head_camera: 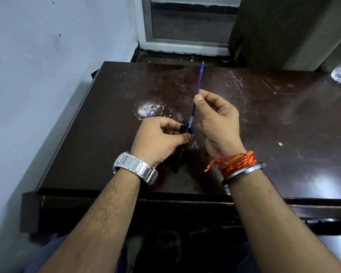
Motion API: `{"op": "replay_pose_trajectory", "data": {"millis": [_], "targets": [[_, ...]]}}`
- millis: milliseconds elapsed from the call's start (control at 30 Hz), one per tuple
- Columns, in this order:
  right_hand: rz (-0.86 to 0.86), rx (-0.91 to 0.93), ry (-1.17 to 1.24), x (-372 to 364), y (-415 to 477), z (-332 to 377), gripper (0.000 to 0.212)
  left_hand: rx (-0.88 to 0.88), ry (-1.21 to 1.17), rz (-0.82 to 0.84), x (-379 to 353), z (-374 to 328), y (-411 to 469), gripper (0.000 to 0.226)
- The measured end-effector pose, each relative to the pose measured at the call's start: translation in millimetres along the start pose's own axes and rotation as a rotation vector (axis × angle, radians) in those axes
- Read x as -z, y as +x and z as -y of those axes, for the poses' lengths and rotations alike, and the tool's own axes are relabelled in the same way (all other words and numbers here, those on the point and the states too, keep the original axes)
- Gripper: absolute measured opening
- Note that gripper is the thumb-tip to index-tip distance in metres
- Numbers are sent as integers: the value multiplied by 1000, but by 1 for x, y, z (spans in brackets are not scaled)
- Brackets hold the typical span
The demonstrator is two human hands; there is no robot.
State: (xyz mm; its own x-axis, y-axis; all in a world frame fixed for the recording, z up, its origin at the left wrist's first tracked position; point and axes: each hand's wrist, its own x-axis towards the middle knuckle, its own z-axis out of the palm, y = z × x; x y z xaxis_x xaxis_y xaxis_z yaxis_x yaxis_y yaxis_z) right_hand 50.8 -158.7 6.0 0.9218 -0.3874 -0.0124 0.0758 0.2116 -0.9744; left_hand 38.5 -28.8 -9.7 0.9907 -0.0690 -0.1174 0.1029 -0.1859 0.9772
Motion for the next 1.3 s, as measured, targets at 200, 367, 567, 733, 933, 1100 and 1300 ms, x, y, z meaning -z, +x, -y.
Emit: {"op": "replay_pose_trajectory", "data": {"millis": [200, 367, 567, 733, 933, 1100, 1300], "targets": [[11, -56, 82, -1, -4, 1, 14, -3, 28, 39, 0, 1, 0, 20], [55, -104, 46, -4, -7, 0, 6, -3, 7, 30, 0, 2, 1, 18], [101, -58, -128, -1, -10, 1, 22, -10, -83, -91, 1, 1, 3, 18], [-77, 147, -586, 13, -2, 0, 19, -19, -118, -167, 5, 0, 4, 17], [-1, 151, -1049, 15, -8, 0, 12, -71, -102, -202, 10, -3, 2, 31], [37, 106, -1189, 11, -13, -1, 13, -37, -105, -215, 8, -2, 3, 24], [-26, 142, -1234, 11, -12, -3, 14, 12, -111, -217, 8, -5, 3, 17]]}}
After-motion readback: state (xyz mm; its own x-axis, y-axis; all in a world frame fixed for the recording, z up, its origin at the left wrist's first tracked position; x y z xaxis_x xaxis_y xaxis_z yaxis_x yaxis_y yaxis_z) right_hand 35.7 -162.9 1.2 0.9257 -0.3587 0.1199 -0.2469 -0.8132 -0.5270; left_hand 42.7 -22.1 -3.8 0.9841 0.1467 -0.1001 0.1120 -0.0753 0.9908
